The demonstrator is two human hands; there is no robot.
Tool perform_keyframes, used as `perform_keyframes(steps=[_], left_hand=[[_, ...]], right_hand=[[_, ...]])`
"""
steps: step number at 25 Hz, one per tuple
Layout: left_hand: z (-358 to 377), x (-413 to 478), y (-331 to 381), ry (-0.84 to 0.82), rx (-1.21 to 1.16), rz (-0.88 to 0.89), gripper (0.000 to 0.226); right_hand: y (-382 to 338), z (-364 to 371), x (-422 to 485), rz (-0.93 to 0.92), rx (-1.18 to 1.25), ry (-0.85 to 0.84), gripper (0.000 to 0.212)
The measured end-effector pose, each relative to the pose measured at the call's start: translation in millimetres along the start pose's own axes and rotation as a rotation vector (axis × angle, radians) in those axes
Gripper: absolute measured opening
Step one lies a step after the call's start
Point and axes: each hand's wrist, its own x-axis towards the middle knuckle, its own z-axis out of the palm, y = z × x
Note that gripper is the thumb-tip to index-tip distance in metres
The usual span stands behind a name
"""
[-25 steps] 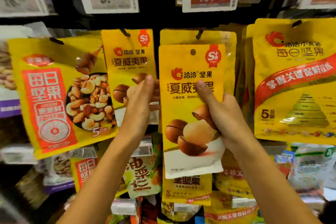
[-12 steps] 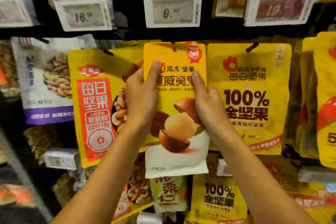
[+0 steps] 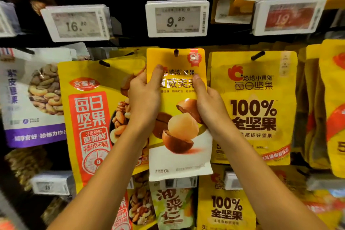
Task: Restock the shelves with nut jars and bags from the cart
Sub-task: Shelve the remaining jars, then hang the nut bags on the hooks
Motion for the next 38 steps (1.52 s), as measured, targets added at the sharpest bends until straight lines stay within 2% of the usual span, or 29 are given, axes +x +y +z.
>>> perform_keyframes(steps=[3, 5, 7, 10, 13, 15, 16, 17, 19, 21, 23, 25, 29, 32, 34, 38], left_hand=[[5, 15, -8, 0.034, 0.12, 0.036, 0.02], [7, 17, -18, 0.061, 0.227, 0.084, 0.021], [5, 12, -30, 0.055, 0.244, 0.121, 0.021], [-8, -11, -46, 0.047, 0.262, 0.163, 0.022], [-36, -49, -52, 0.125, 0.367, 0.232, 0.027], [-64, -88, -52, 0.148, 0.429, 0.23, 0.019], [-82, -114, -53, 0.14, 0.444, 0.183, 0.013], [-100, -142, -54, 0.129, 0.446, 0.112, 0.013], [-137, -207, -59, 0.167, 0.434, -0.109, 0.02], [-175, -280, -59, 0.27, 0.414, -0.358, 0.026], [-209, -348, -49, 0.422, 0.426, -0.547, 0.029], [-238, -413, -28, 0.648, 0.454, -0.655, 0.032], [-277, -512, 12, 1.134, 0.374, -0.723, 0.03], [-305, -546, 33, 1.379, 0.291, -0.67, 0.029], [-341, -559, 48, 1.472, 0.27, -0.609, 0.027], [-453, -569, 76, 1.547, 0.153, -0.452, 0.027]], right_hand=[[0, 6, 10, -0.006, -0.037, 0.032, 0.047], [6, 9, 17, 0.001, -0.143, 0.099, 0.055], [16, 12, 16, -0.054, -0.212, 0.177, 0.052], [27, 16, -6, -0.254, -0.263, 0.268, 0.037], [40, 20, -52, -0.501, -0.431, 0.334, 0.051], [54, 19, -94, -0.595, -0.442, 0.35, 0.046], [64, 21, -119, -0.614, -0.396, 0.296, 0.039], [75, 25, -142, -0.588, -0.319, 0.173, 0.032], [93, 40, -192, -0.323, -0.125, -0.222, 0.026], [111, 56, -242, -0.043, -0.026, -0.558, 0.024], [125, 74, -284, 0.061, 0.014, -0.751, 0.022], [131, 94, -328, 0.149, 0.087, -0.921, 0.022], [133, 134, -414, 0.21, 0.123, -1.232, 0.022], [127, 168, -457, 0.222, 0.128, -1.412, 0.023], [114, 207, -484, 0.242, 0.161, -1.493, 0.023], [76, 308, -533, 0.182, 0.211, -1.589, 0.026]])
